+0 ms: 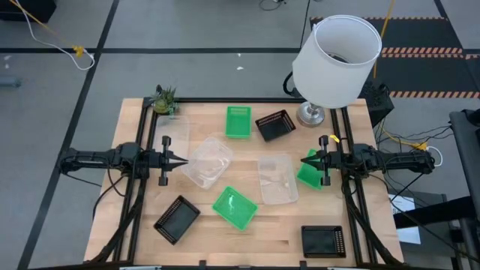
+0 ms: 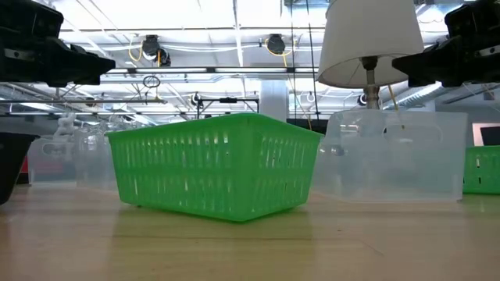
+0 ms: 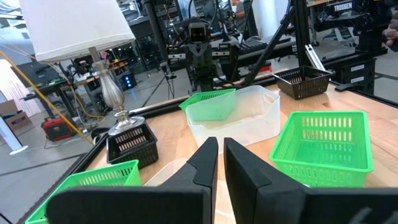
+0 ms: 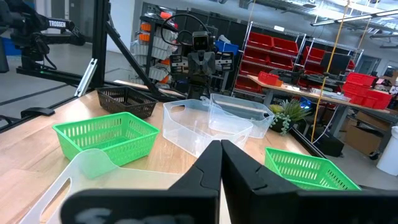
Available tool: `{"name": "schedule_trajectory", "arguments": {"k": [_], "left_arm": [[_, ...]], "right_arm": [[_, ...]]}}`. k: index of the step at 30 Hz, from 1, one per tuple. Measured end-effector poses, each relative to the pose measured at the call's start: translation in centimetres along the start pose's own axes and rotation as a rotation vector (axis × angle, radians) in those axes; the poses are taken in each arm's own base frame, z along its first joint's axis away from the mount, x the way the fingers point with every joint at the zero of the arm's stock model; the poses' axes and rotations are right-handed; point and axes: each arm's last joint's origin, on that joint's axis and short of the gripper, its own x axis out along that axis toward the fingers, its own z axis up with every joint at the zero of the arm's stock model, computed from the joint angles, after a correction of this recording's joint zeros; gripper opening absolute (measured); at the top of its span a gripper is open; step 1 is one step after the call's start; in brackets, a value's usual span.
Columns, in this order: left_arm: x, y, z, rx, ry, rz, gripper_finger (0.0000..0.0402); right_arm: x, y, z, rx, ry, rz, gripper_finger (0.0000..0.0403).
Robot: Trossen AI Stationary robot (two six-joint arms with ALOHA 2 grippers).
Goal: Stack baskets by color
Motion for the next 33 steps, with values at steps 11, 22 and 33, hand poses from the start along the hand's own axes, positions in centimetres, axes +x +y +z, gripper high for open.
{"name": "schedule_trajectory", "arguments": {"k": [11,22,33], "left_arm": [[0.0,0.0,0.0,0.000,0.000,0.000,0.0031],[0.0,0.0,0.0,0.000,0.000,0.000,0.0031],[0.0,0.0,0.0,0.000,0.000,0.000,0.0031]], "right_arm": [[0.0,-0.1,0.3,0.039,-0.030,-0.011,0.0000],[0.2,-0.4,2.1,0.101,-0.039,-0.012,0.0000],[0.7,-1.7,8.4,0.189,0.050,0.005,0.0000]]}}
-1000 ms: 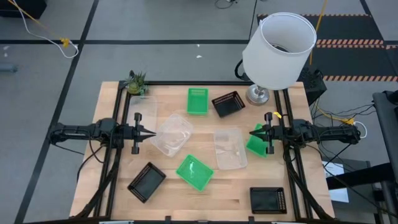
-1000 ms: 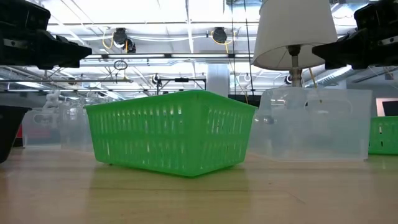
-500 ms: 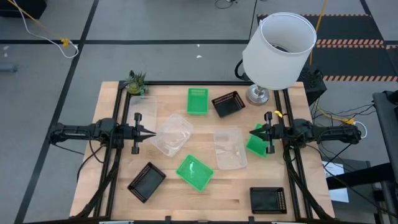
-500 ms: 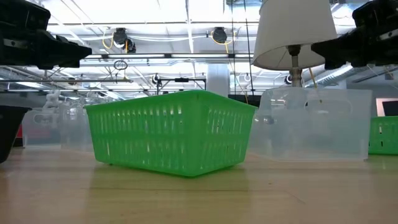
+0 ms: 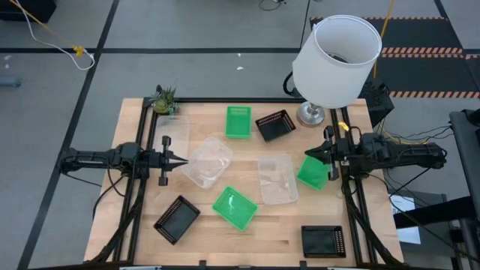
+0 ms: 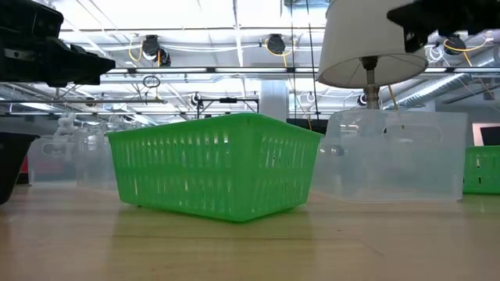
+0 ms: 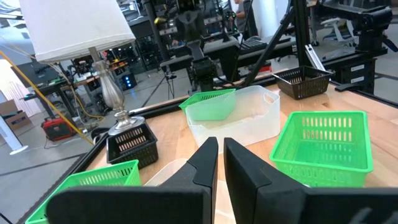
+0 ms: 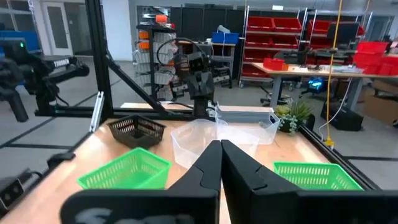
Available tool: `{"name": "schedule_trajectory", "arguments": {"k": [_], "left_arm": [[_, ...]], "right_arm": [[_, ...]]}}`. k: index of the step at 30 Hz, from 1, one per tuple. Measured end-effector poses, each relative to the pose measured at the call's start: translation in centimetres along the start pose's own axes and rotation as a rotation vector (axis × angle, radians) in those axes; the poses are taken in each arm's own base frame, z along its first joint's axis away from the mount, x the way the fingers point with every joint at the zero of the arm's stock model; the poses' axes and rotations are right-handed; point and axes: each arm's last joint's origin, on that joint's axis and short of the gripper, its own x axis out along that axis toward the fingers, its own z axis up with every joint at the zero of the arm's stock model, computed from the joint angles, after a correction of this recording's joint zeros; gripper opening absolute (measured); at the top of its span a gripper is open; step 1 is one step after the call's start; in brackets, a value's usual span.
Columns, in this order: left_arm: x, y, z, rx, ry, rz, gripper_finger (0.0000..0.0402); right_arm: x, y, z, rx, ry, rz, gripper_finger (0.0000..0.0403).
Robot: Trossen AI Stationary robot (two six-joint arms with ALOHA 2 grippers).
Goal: Stack baskets by color
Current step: Stack the middle green bin on top of the top green bin
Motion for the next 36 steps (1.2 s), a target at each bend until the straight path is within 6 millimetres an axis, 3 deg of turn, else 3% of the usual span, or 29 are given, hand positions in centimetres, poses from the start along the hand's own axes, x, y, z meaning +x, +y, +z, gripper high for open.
{"name": "schedule_trajectory", "arguments": {"k": [9,18,28,36], "left_arm": [[0.0,0.0,0.0,0.000,0.000,0.000,0.0031],[0.0,0.0,0.0,0.000,0.000,0.000,0.0031],[0.0,0.0,0.0,0.000,0.000,0.000,0.0031],[0.0,0.0,0.0,0.000,0.000,0.000,0.0031]], "right_arm": [[-0.1,-0.1,5.8,0.009,-0.012,0.000,0.0000],[-0.1,-0.1,9.7,0.078,0.072,-0.002,0.0000],[0.8,-0.1,12.0,0.175,0.160,-0.012,0.0000],[1.4,-0.1,12.1,0.173,0.190,-0.015,0.0000]]}}
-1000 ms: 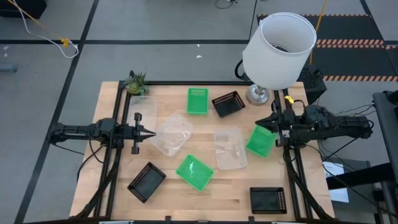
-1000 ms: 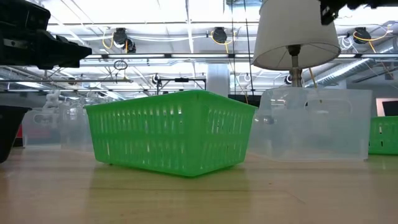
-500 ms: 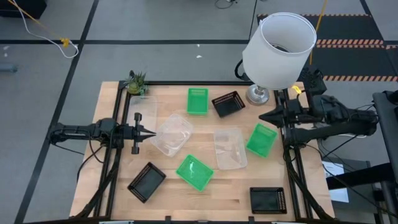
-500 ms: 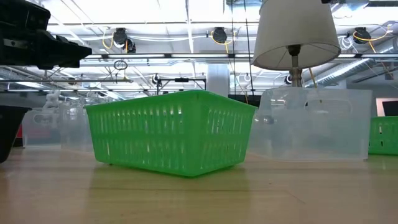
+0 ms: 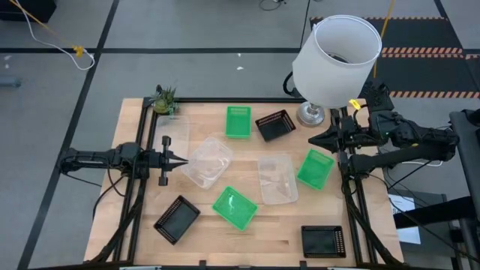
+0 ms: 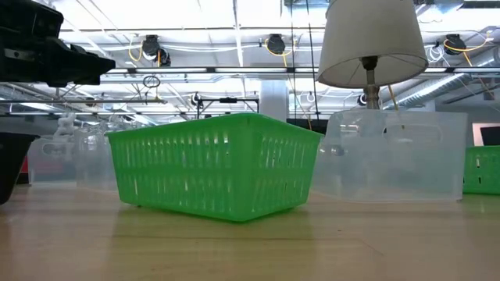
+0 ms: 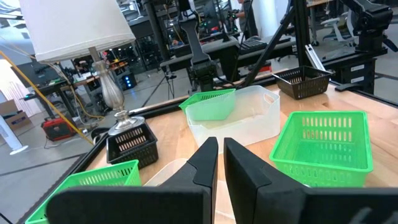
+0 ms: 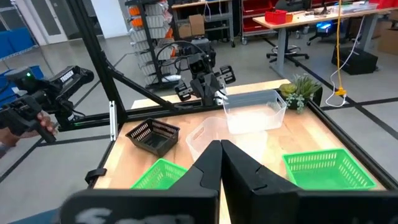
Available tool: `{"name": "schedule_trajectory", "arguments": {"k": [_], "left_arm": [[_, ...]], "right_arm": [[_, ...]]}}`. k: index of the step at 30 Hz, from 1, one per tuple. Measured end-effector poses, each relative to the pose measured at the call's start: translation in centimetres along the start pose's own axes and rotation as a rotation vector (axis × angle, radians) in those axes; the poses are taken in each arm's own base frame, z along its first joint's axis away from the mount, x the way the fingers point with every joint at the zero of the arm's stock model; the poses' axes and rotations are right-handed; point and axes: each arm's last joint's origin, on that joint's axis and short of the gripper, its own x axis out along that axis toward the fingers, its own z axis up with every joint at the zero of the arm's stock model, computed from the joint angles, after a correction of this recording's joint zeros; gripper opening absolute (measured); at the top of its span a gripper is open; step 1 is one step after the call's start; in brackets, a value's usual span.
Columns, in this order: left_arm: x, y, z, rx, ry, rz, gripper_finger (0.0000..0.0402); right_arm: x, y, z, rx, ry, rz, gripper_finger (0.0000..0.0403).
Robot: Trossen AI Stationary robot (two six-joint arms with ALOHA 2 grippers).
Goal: Stack baskets by color
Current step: Stack the middle green bin on top of the top green bin
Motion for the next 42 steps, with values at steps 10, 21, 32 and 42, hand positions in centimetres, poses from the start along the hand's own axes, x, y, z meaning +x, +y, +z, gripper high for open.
{"name": "schedule_trajectory", "arguments": {"k": [10,21,32,42], "left_arm": [[0.0,0.1,0.1,-0.004,-0.017,0.008,0.0031],[-0.1,0.4,1.2,-0.195,-0.134,0.028,0.0031],[-0.3,0.9,2.9,-0.235,-0.188,0.054,0.0030],[1.1,2.5,8.0,-0.256,-0.010,0.055,0.0030]], "right_arm": [[0.3,0.0,0.0,-0.009,0.011,-0.002,0.0000],[0.5,0.0,-0.2,-0.035,0.013,-0.001,0.0000],[2.5,-0.5,-3.8,-0.034,0.121,-0.019,0.0000],[3.5,-0.8,-5.7,-0.035,0.148,-0.022,0.0000]]}}
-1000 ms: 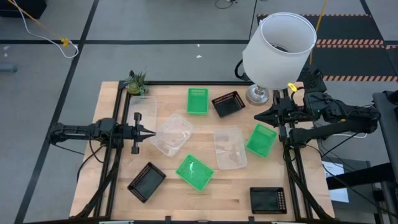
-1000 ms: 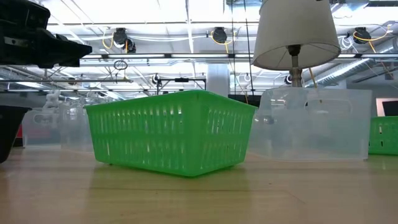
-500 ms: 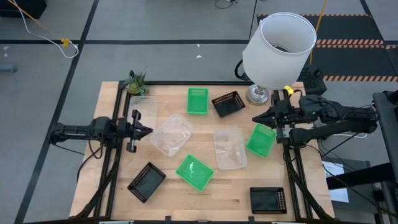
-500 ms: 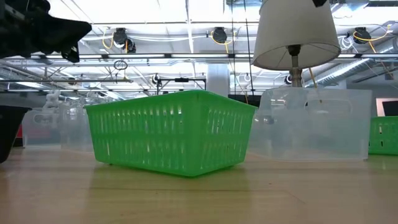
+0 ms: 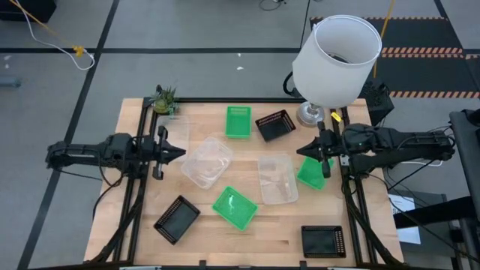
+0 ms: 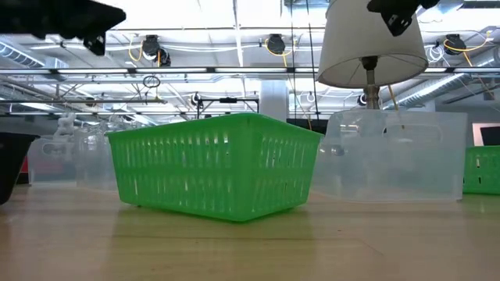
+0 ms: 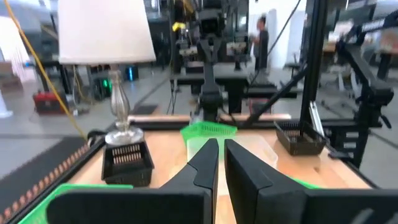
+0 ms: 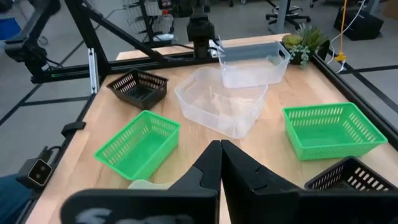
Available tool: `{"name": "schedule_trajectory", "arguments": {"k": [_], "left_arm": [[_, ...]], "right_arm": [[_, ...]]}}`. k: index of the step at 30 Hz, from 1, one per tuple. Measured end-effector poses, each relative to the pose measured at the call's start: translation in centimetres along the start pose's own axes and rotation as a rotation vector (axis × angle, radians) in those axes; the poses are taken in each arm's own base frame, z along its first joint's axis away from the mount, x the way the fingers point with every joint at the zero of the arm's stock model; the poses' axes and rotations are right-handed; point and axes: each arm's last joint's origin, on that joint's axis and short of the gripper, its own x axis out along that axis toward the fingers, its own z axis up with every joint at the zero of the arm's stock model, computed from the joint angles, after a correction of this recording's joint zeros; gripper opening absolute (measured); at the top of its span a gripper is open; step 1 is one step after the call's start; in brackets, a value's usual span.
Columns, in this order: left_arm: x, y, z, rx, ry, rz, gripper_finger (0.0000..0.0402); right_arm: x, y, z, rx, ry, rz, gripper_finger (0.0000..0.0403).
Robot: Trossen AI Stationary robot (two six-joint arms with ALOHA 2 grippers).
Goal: Stack baskets by color
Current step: Stack the middle green bin on top of the top green bin
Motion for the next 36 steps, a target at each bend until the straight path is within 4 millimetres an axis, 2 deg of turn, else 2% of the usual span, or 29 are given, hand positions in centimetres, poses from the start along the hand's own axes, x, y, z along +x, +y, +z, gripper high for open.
{"name": "schedule_trajectory", "arguments": {"k": [5,11,18,20,24,31,36], "left_arm": [[1.5,0.1,4.4,-0.059,0.113,0.001,0.0030],[3.6,0.1,9.4,-0.051,0.235,-0.005,0.0030],[6.1,-0.5,13.0,-0.026,0.286,-0.038,0.0030],[6.8,-0.8,13.2,-0.045,0.309,-0.059,0.0030],[8.6,-1.9,12.3,-0.034,0.356,-0.096,0.0030],[11.8,-3.7,10.4,0.042,0.413,-0.036,0.0030],[13.5,-4.3,9.4,0.078,0.426,-0.024,0.0031]], "right_arm": [[0.3,0.0,-0.4,-0.001,0.005,-0.001,0.0000],[0.3,0.0,-0.4,-0.001,0.005,-0.001,0.0000],[0.3,0.0,-0.4,0.020,0.000,0.000,0.0000],[0.3,0.0,-0.3,0.038,-0.004,0.001,0.0000],[0.3,0.2,-0.3,0.046,-0.009,0.014,0.0000],[0.3,0.6,-0.1,0.043,-0.032,0.045,0.0000],[0.8,1.4,-0.5,0.042,0.022,0.088,0.0000]]}}
